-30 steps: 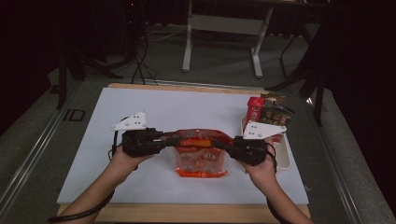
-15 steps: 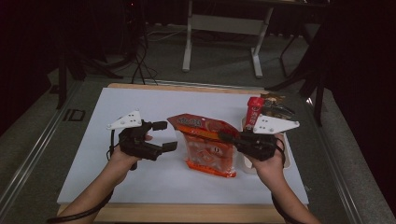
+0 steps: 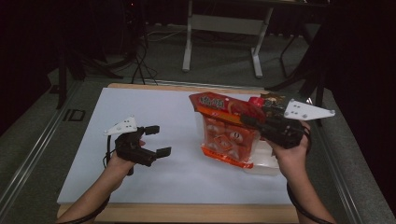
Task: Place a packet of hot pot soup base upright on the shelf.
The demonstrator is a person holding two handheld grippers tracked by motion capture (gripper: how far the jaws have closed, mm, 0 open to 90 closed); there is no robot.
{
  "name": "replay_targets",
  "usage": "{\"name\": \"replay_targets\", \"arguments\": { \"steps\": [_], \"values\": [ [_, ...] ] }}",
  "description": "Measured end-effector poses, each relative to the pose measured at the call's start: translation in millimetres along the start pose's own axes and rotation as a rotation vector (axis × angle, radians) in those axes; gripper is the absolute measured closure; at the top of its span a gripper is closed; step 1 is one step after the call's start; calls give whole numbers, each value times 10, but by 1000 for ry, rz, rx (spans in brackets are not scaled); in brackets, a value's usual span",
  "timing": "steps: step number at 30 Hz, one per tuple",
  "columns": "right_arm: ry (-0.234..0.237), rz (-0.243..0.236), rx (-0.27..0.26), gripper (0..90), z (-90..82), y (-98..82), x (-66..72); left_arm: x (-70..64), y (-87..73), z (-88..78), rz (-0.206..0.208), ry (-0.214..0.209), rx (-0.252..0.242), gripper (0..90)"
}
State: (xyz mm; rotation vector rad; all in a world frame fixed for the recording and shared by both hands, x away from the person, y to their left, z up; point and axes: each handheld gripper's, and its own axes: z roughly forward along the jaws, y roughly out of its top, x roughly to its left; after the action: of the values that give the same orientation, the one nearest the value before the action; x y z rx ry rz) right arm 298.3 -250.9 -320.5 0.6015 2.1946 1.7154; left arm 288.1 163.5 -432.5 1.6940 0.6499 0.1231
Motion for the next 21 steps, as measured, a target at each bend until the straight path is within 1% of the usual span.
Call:
{"name": "replay_targets", "arguments": {
  "steps": [3, 4, 8, 12, 13, 15, 16, 18, 19, 21],
  "values": [
    [-26, -3, -14, 900, -108, 62, -73, 3, -57, -27, 4, 13, 14, 3],
    [-42, -6, -19, 900, -159, 90, -109, 8, -73, -35, 3, 13, 15, 3],
    [-85, -1, -31, 900, -329, 164, -226, 45, -172, -77, -21, 11, 25, 3],
    [-122, 4, -26, 900, -485, 199, -339, 77, -263, -118, -46, 20, 33, 4],
    [-136, 2, -21, 900, -523, 197, -368, 83, -286, -129, -52, 24, 33, 3],
    [-152, 19, -9, 900, -587, 178, -422, 99, -329, -152, -66, 30, 34, 3],
    [-164, 20, -3, 900, -611, 159, -441, 109, -353, -169, -73, 33, 31, 4],
    [-173, 40, 8, 900, -654, 106, -487, 115, -393, -187, -77, 47, 40, 3],
    [-184, 47, 15, 900, -677, 66, -514, 115, -411, -193, -75, 50, 42, 4],
    [-187, 66, 19, 900, -711, 9, -561, 110, -461, -201, -65, 65, 62, 4]
  ]
}}
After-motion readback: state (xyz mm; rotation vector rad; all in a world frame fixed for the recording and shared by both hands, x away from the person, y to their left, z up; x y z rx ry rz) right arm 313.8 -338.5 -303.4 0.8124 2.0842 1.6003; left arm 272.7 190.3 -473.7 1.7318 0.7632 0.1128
